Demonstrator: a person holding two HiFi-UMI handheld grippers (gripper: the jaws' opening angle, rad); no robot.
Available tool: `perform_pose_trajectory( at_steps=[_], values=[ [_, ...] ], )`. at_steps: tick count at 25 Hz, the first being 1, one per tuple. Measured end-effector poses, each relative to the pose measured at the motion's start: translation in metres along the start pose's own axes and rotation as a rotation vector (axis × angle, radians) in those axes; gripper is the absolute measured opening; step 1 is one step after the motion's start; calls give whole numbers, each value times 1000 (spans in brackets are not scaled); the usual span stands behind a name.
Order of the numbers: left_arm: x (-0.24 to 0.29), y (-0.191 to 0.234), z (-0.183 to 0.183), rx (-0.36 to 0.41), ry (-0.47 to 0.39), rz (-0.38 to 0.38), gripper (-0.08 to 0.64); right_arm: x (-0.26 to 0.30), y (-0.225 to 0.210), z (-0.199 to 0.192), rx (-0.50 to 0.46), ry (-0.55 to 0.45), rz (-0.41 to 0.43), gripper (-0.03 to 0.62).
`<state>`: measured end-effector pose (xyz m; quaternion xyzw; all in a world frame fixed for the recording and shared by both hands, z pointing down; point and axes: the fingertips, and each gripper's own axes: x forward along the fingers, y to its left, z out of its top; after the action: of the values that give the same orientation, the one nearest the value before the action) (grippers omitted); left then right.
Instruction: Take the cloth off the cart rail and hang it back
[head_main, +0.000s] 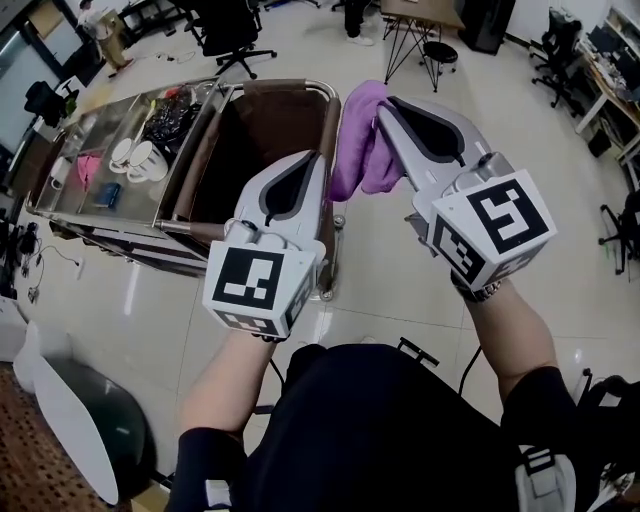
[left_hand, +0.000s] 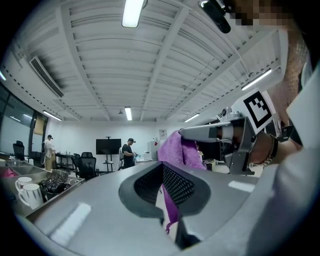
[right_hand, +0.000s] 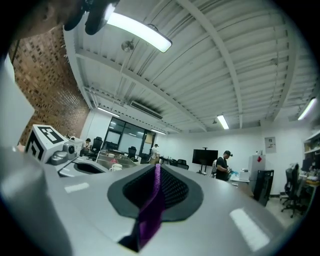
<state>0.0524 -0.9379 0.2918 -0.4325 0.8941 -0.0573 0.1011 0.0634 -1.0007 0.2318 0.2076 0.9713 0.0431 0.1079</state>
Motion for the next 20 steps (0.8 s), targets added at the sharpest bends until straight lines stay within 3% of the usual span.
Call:
perform_pose_trajectory(
  at_steps=[4, 8, 12, 20],
  values=[
    [-1, 2, -5, 0, 56, 39, 3, 8, -7, -3, 13, -16, 34, 29],
    [4, 13, -1, 36, -2, 51, 3, 21, -14, -6, 24, -25, 50, 30],
    [4, 25, -12, -13, 93, 61, 3, 41, -20, -6, 22, -34, 48, 29],
    [24, 50, -1, 20, -9, 2, 3, 82, -32, -11, 2, -2, 5, 29]
  ],
)
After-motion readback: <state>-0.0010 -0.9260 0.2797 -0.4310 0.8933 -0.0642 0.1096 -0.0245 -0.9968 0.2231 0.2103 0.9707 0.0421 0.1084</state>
